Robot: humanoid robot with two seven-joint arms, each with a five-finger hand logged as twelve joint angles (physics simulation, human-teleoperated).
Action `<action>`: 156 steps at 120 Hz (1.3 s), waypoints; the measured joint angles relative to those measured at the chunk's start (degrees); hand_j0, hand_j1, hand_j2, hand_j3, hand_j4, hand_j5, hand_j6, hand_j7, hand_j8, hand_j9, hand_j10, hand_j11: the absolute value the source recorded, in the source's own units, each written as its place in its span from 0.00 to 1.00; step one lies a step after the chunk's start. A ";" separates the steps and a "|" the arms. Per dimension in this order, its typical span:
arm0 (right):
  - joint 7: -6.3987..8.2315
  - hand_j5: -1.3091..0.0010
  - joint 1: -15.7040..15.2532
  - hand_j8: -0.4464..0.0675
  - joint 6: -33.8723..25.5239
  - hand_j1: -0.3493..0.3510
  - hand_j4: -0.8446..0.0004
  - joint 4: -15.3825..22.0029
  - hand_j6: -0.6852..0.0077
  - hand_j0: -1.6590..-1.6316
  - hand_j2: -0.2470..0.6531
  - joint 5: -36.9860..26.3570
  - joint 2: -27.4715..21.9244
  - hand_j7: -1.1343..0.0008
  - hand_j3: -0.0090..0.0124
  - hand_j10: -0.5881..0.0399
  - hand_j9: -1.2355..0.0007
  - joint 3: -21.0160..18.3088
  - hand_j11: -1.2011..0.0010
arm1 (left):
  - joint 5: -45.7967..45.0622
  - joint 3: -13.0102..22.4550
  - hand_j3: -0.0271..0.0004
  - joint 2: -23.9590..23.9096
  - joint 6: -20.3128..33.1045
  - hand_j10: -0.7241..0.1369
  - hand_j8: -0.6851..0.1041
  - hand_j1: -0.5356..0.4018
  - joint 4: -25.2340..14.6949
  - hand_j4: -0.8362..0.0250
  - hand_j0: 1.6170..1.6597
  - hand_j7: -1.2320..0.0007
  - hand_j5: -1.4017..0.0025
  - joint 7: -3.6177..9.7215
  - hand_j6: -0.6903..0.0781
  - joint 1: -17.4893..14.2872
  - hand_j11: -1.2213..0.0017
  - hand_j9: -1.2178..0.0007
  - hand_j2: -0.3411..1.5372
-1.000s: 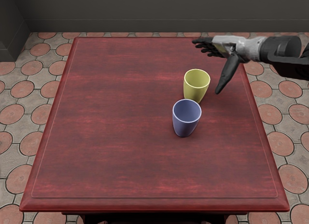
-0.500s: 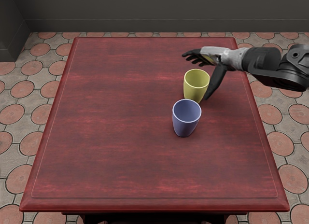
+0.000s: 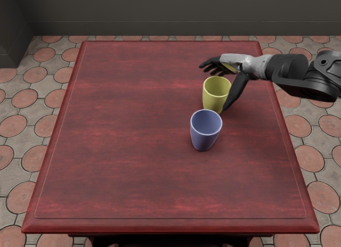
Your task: Pick up cup and place in cup with right hand
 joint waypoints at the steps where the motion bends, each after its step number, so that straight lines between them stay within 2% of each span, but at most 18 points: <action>1: 0.00 0.82 0.00 0.51 0.00 0.30 0.78 0.00 0.72 0.04 0.24 0.00 0.00 0.80 0.42 0.74 0.82 -0.01 0.81 | 0.00 0.00 0.98 0.00 0.00 0.83 0.85 0.93 0.00 0.96 0.96 0.99 0.99 0.00 0.88 0.00 0.99 0.99 0.18; 17: -0.01 0.81 0.02 0.51 0.02 0.33 0.76 0.00 0.70 0.04 0.23 -0.02 0.00 0.78 0.42 0.74 0.80 -0.07 0.79 | 0.00 0.00 0.98 0.00 0.00 0.83 0.85 0.93 -0.01 0.96 0.96 0.99 0.99 0.00 0.88 0.00 0.99 0.99 0.18; 32: 0.00 0.80 0.23 0.47 -0.17 0.35 0.75 -0.07 0.69 0.04 0.23 -0.11 0.16 0.77 0.42 0.67 0.79 -0.08 0.78 | 0.00 0.00 0.98 0.00 0.00 0.83 0.85 0.93 -0.01 0.96 0.96 0.99 0.99 0.00 0.88 0.00 0.99 0.99 0.18; 60: 0.06 0.80 1.07 0.46 -0.67 0.35 0.75 -0.95 0.69 0.04 0.23 -0.16 1.55 0.76 0.42 0.63 0.78 -0.07 0.78 | 0.00 0.00 0.98 0.00 0.00 0.83 0.85 0.93 0.02 0.96 0.96 0.99 0.99 0.00 0.88 0.00 0.99 0.99 0.18; 116: 0.40 0.81 0.28 0.49 -1.27 0.33 0.77 -4.21 0.70 0.04 0.23 -2.35 3.82 0.78 0.42 0.63 0.80 -0.14 0.79 | 0.00 0.00 0.98 0.00 0.00 0.83 0.85 0.93 -0.01 0.96 0.96 0.99 0.99 0.00 0.88 0.00 0.99 0.99 0.18; 156: 0.43 0.80 -0.40 0.48 -1.28 0.33 0.76 -4.84 0.70 0.04 0.23 -2.58 4.20 0.77 0.42 0.62 0.79 -0.65 0.79 | 0.00 0.00 0.98 0.00 0.00 0.83 0.85 0.93 0.01 0.96 0.96 0.99 0.99 0.00 0.88 0.00 0.99 0.99 0.18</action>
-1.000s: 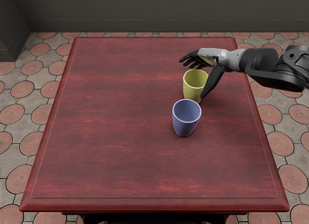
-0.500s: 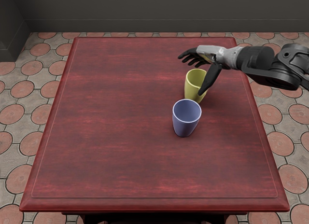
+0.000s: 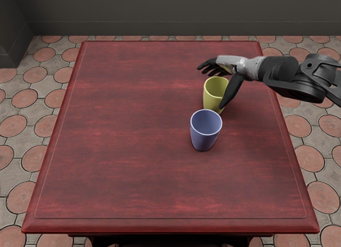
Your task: Pick up cup and place in cup with right hand
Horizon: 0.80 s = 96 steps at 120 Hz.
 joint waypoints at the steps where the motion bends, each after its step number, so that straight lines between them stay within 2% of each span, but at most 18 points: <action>1: 0.00 0.80 -0.03 0.48 0.00 0.34 0.76 0.00 0.70 0.04 0.23 0.00 0.00 0.77 0.42 0.62 0.79 0.00 0.79 | 0.00 0.00 0.98 0.00 0.00 0.83 0.85 0.93 0.00 0.96 0.96 0.99 0.99 0.00 0.88 0.00 0.99 0.99 0.18; 23: 0.01 0.79 -0.71 0.46 0.00 0.35 0.75 -0.09 0.69 0.04 0.23 -0.03 0.02 0.76 0.42 0.61 0.78 -0.03 0.78 | 0.00 0.00 0.98 0.00 0.00 0.83 0.85 0.93 0.00 0.96 0.96 0.99 0.99 0.00 0.88 0.00 0.99 0.99 0.18; 31: 0.03 0.79 -0.85 0.39 -0.06 0.36 0.74 -0.17 0.67 0.04 0.23 -0.06 0.02 0.76 0.42 0.59 0.78 0.01 0.77 | 0.00 0.00 0.98 0.00 0.00 0.83 0.85 0.93 -0.01 0.96 0.96 0.99 0.99 0.00 0.88 0.00 0.99 0.99 0.18; 34: 0.02 0.79 -0.88 0.40 -0.07 0.37 0.73 -0.18 0.66 0.04 0.23 -0.06 0.02 0.75 0.42 0.58 0.77 0.02 0.76 | 0.00 -0.01 0.98 0.00 0.00 0.83 0.85 0.93 0.00 0.96 0.96 0.99 0.99 0.00 0.88 0.00 0.99 0.99 0.18; 56: 0.06 0.74 -0.98 0.35 -0.11 0.46 0.64 -0.20 0.57 0.04 0.22 0.04 0.03 0.69 0.42 0.49 0.71 0.12 0.70 | 0.01 -0.01 0.98 0.00 0.00 0.83 0.85 0.93 0.00 0.96 0.96 0.99 0.99 0.00 0.88 0.00 0.99 0.99 0.18; 60: 0.07 0.73 -0.99 0.32 -0.10 0.48 0.62 -0.19 0.55 0.04 0.22 0.09 0.03 0.67 0.42 0.48 0.70 0.13 0.69 | 0.00 -0.01 0.98 0.00 0.00 0.83 0.85 0.93 0.00 0.96 0.96 0.99 0.99 0.00 0.88 0.00 0.99 0.99 0.18; 68: 0.08 0.71 -0.98 0.34 0.00 0.51 0.60 -0.18 0.53 0.04 0.22 0.22 0.03 0.65 0.42 0.50 0.68 0.14 0.67 | 0.00 -0.01 0.98 0.00 0.00 0.83 0.85 0.93 -0.02 0.96 0.96 0.99 0.99 0.00 0.88 0.00 0.99 0.99 0.18; 87: 0.05 0.66 -0.94 0.27 0.22 0.59 0.56 -0.15 0.47 0.04 0.21 0.29 0.03 0.60 0.42 0.46 0.63 0.08 0.62 | 0.00 0.00 0.98 0.00 0.00 0.83 0.85 0.93 -0.02 0.96 0.96 0.99 0.99 0.00 0.88 0.00 0.99 0.99 0.18; 96: 0.05 0.64 -0.94 0.30 0.27 0.61 0.54 -0.11 0.44 0.06 0.21 0.20 0.02 0.57 0.42 0.48 0.61 0.06 0.59 | 0.00 0.00 0.98 0.00 0.00 0.83 0.85 0.93 -0.01 0.96 0.96 0.99 0.99 0.00 0.88 0.00 0.99 0.99 0.18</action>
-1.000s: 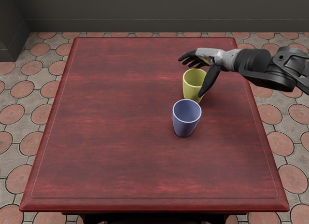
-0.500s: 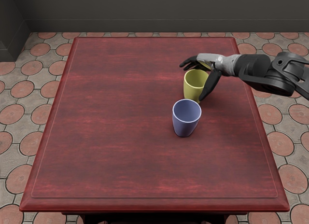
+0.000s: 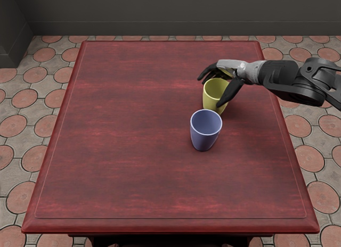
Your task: Pick up cup and place in cup with right hand
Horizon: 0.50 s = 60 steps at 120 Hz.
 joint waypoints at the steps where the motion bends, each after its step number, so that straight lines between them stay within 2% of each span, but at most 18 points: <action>1: 0.00 0.64 0.00 0.30 0.00 0.61 0.53 0.00 0.44 0.06 0.21 -0.01 0.00 0.57 0.42 0.48 0.61 0.00 0.59 | 0.00 0.00 0.98 0.00 0.00 0.83 0.85 0.93 0.00 0.96 0.96 0.99 0.99 0.00 0.88 0.00 0.99 0.99 0.18; 23: 0.02 0.59 0.03 0.32 0.00 0.62 0.49 0.03 0.40 0.10 0.28 -0.14 0.00 0.52 0.40 0.51 0.56 -0.04 0.54 | 0.00 0.00 0.98 0.00 0.00 0.83 0.85 0.93 -0.01 0.96 0.96 0.99 0.99 0.00 0.88 0.00 0.99 0.99 0.18; 28: -0.01 0.58 0.06 0.32 0.03 0.62 0.49 0.04 0.39 0.10 0.28 -0.15 0.00 0.51 0.42 0.51 0.55 -0.04 0.54 | 0.00 0.00 0.98 0.00 0.00 0.83 0.85 0.93 -0.01 0.96 0.96 0.99 0.99 0.00 0.88 0.00 0.99 0.99 0.18; 60: -0.36 0.55 1.49 0.35 0.17 0.61 0.48 0.24 0.40 0.15 0.27 0.37 -0.16 0.49 0.40 0.52 0.53 0.08 0.52 | 0.00 0.01 0.99 0.00 0.00 0.83 0.85 0.93 0.01 0.96 0.96 0.99 0.99 0.00 0.88 0.00 0.99 0.99 0.18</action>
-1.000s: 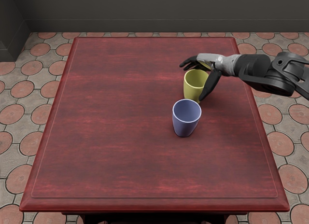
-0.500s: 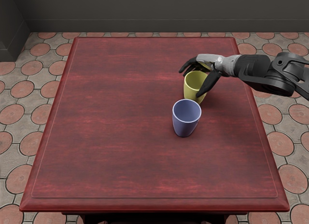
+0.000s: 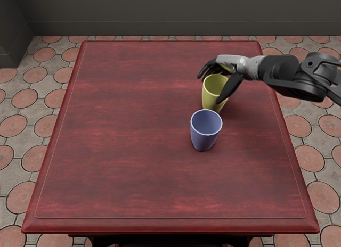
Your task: Pick up cup and place in cup with right hand
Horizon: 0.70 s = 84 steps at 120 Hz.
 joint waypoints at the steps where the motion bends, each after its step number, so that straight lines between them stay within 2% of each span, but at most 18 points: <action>1: -0.01 0.55 0.07 0.35 0.01 0.61 0.48 0.01 0.40 0.15 0.27 0.03 -0.01 0.49 0.39 0.52 0.53 0.00 0.52 | 0.00 0.00 0.99 0.00 0.00 0.83 0.85 0.93 0.00 0.96 0.96 0.99 0.99 0.00 0.88 0.00 0.99 0.99 0.18; 19: -0.56 0.54 2.50 0.35 1.18 0.61 0.48 0.40 0.41 0.15 0.28 0.97 -0.20 0.48 0.42 0.52 0.52 0.36 0.51 | 0.00 0.00 0.99 0.00 0.00 0.83 0.85 0.93 0.01 0.96 0.96 0.99 0.99 0.00 0.88 0.00 0.99 0.99 0.18; 39: -1.71 0.53 5.97 0.37 2.99 0.62 0.47 1.44 0.42 0.15 0.29 3.03 -0.69 0.47 0.38 0.55 0.51 0.59 0.50 | 0.00 0.00 0.99 0.00 0.00 0.83 0.85 0.93 0.01 0.96 0.96 0.99 0.99 0.00 0.88 0.00 0.99 0.99 0.18; 42: -1.92 0.53 6.34 0.38 3.18 0.62 0.47 1.68 0.42 0.15 0.28 3.34 -0.91 0.47 0.42 0.53 0.51 0.63 0.50 | 0.00 0.00 0.99 0.00 0.00 0.83 0.85 0.93 0.00 0.96 0.96 0.99 0.99 0.00 0.88 0.00 0.99 0.99 0.18; 59: -2.74 0.53 8.98 0.38 5.38 0.62 0.47 3.17 0.42 0.14 0.29 6.89 -2.63 0.47 0.40 0.53 0.51 0.77 0.50 | 0.00 0.00 0.99 0.00 0.00 0.83 0.85 0.93 0.00 0.96 0.96 0.99 0.99 0.00 0.88 0.00 0.99 0.99 0.18; 84: -3.67 0.52 11.82 0.38 9.32 0.62 0.47 5.27 0.43 0.12 0.29 12.78 -5.87 0.47 0.43 0.54 0.51 0.79 0.49 | 0.00 0.00 0.99 0.00 0.00 0.83 0.85 0.93 0.01 0.96 0.96 0.99 0.99 0.00 0.88 0.00 0.99 0.99 0.18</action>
